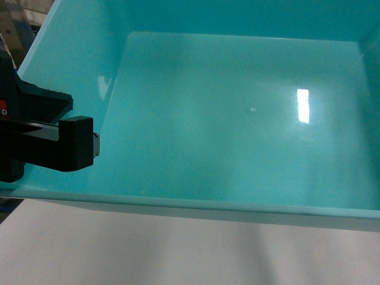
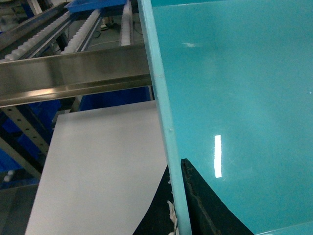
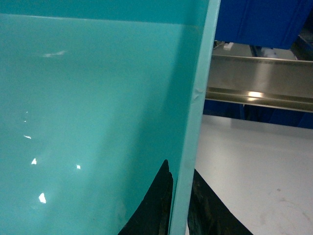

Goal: Organize blue bins on left shelf correctly

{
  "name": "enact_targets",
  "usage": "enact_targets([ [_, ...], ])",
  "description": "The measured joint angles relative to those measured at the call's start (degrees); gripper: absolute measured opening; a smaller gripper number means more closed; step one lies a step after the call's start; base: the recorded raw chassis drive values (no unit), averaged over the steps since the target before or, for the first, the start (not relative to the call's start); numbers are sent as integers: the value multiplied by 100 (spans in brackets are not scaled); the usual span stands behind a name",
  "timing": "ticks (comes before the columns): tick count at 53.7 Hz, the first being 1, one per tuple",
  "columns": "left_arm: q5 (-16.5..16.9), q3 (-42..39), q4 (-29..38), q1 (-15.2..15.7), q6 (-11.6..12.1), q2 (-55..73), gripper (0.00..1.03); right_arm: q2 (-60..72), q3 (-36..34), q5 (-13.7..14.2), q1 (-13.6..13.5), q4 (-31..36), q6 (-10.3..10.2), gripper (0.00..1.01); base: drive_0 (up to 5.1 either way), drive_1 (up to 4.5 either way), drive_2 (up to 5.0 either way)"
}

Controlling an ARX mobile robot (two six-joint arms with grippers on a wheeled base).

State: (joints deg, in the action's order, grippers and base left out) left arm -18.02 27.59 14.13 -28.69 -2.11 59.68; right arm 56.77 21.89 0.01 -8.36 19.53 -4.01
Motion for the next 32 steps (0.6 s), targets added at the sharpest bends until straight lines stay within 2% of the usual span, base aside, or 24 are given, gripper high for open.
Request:
enact_targets([
  [32, 0, 0, -11, 0, 2, 0, 2, 9, 0, 0, 0, -20, -2, 7, -495, 245, 245],
])
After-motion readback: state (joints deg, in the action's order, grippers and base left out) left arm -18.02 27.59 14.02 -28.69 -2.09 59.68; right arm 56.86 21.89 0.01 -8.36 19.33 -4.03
